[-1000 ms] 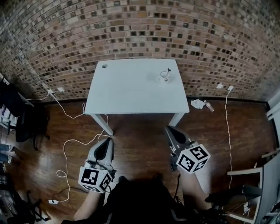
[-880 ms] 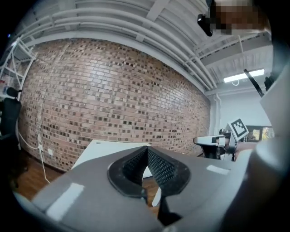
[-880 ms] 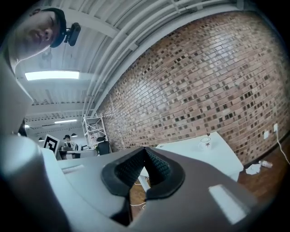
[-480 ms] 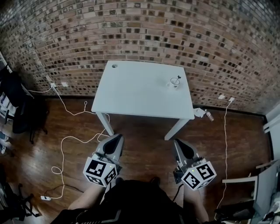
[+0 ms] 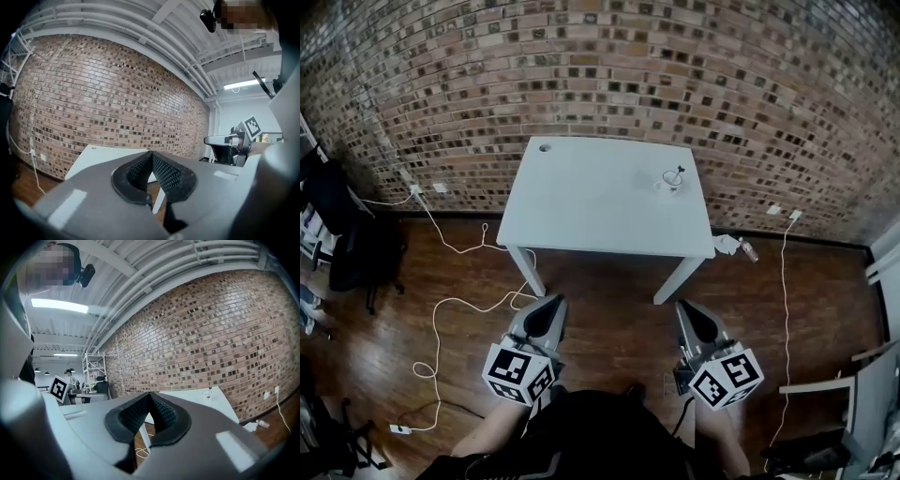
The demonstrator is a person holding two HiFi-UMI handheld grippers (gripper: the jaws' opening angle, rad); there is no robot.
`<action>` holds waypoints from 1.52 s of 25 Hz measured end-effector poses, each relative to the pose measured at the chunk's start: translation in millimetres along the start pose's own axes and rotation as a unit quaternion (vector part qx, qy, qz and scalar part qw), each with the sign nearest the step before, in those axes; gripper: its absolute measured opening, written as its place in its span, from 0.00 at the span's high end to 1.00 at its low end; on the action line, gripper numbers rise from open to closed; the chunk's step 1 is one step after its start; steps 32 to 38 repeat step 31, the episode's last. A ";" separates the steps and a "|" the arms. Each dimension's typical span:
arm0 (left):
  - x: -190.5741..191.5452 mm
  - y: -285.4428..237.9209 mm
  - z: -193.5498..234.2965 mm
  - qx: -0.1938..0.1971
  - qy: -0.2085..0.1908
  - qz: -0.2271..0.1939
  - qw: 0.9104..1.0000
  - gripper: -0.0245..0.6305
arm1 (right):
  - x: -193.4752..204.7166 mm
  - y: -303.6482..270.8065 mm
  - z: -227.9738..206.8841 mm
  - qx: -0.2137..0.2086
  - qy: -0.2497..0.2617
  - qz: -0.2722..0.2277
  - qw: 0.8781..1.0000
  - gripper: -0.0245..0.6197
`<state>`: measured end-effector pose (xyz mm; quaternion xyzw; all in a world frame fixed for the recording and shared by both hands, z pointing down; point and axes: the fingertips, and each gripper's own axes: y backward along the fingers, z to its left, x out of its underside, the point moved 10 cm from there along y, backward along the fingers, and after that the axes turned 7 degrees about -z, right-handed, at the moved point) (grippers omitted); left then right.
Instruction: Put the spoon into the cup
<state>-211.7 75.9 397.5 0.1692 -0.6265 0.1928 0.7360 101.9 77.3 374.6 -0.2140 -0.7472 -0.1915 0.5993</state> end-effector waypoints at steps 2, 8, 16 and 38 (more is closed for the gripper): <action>-4.3 -0.3 -0.6 -0.014 0.004 -0.012 1.000 0.97 | -0.5 1.2 -2.3 0.005 0.000 -0.003 1.000 0.95; -16.1 -0.1 3.4 -0.020 -0.019 -0.024 0.999 0.97 | 3.8 7.0 -2.3 0.010 0.001 -0.006 1.000 0.95; -3.0 5.7 -1.5 -0.019 -0.009 -0.004 1.000 0.97 | 2.7 9.2 -6.4 0.004 -0.003 0.000 1.000 0.95; 0.1 5.9 -17.3 -0.001 -0.008 -0.003 1.000 0.97 | 1.2 9.9 -3.7 -0.001 -0.004 -0.005 1.000 0.95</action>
